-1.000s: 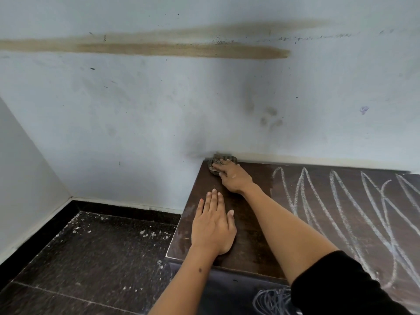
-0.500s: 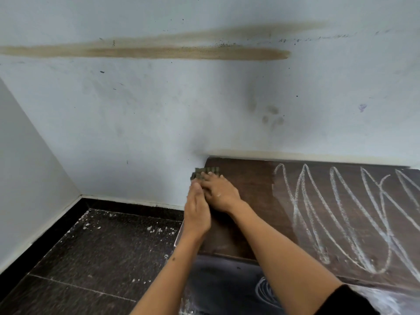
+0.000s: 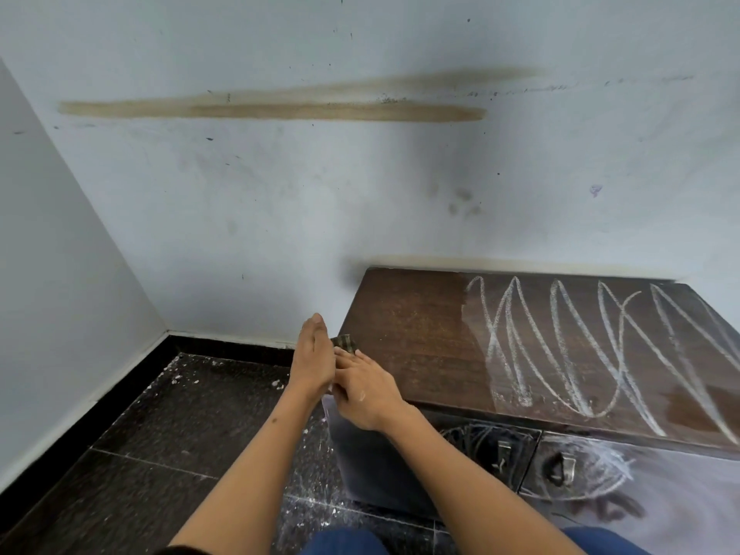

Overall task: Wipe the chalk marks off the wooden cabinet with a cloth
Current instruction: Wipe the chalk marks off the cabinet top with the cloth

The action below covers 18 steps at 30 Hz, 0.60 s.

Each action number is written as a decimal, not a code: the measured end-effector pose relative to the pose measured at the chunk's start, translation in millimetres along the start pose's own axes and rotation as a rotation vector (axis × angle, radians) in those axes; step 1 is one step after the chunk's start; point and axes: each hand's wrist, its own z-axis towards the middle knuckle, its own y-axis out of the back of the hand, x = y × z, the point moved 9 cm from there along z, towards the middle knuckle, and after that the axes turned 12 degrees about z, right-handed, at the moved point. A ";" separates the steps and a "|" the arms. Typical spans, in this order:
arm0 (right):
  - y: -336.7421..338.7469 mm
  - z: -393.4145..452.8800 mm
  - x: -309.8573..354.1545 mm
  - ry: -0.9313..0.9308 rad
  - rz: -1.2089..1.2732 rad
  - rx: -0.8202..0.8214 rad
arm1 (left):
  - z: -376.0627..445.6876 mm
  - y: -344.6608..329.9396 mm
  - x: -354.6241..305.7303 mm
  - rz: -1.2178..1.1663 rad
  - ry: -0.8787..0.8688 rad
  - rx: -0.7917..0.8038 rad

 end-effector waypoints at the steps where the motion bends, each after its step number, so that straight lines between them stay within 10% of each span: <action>1: 2.4 -7.5 2.9 0.003 0.005 -0.004 | -6.1 -3.8 -1.0 0.015 0.000 0.006; 18: 50.8 -81.8 -49.6 -0.273 -0.091 -0.135 | -40.7 -91.4 -40.5 0.472 -0.220 0.131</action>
